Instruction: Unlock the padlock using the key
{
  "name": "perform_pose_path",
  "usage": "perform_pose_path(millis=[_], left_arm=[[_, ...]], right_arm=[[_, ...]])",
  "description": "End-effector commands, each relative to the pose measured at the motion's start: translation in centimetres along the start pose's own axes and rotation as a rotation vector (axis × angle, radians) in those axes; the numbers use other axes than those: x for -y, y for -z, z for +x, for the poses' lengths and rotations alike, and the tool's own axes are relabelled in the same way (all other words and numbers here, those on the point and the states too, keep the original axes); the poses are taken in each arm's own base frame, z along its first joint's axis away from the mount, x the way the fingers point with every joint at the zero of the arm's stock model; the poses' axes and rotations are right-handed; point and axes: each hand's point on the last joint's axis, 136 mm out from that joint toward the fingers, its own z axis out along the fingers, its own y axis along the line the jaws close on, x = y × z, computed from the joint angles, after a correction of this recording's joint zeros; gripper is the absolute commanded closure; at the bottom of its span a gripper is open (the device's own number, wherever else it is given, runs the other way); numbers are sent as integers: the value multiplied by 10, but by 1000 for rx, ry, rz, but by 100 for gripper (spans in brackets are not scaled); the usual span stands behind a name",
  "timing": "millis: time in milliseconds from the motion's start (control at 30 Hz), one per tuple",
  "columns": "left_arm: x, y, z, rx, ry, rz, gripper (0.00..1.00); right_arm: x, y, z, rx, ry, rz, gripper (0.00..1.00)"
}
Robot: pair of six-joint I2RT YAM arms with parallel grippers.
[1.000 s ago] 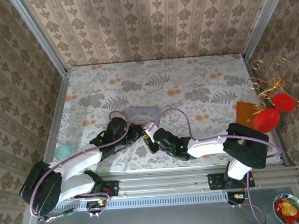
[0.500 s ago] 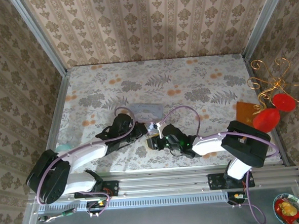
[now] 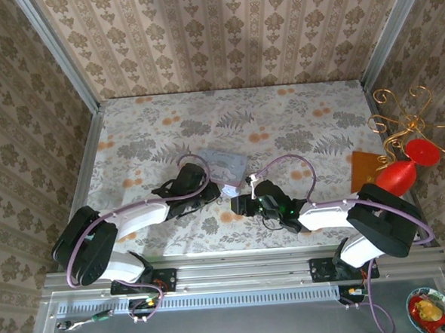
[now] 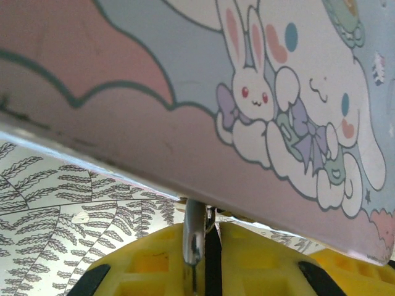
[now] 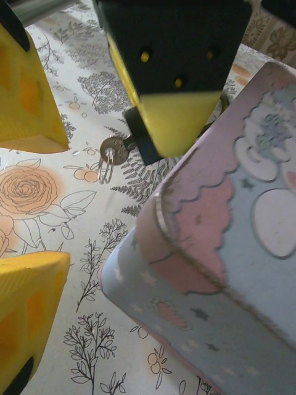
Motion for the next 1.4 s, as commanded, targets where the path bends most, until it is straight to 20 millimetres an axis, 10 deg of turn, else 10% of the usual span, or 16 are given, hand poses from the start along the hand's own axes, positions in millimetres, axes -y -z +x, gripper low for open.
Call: perform_pose_path(millis=[0, 400, 700, 900, 1367], left_arm=[[10, -2, 2, -12, -46, 20, 88], [-17, 32, 24, -57, -166, -18, 53], [-26, 85, -37, 115, -266, 25, 37], [10, 76, -70, 40, -326, 190, 34], [-25, 36, -94, -11, -331, -12, 30]], right_arm=[[1, 4, -6, 20, -29, 20, 53], [1, 13, -8, 23, -52, 26, 50], [-16, 20, -10, 7, 2, -4, 49], [-28, 15, -11, 9, -103, -46, 47], [-26, -21, -6, -155, -33, 36, 42]])
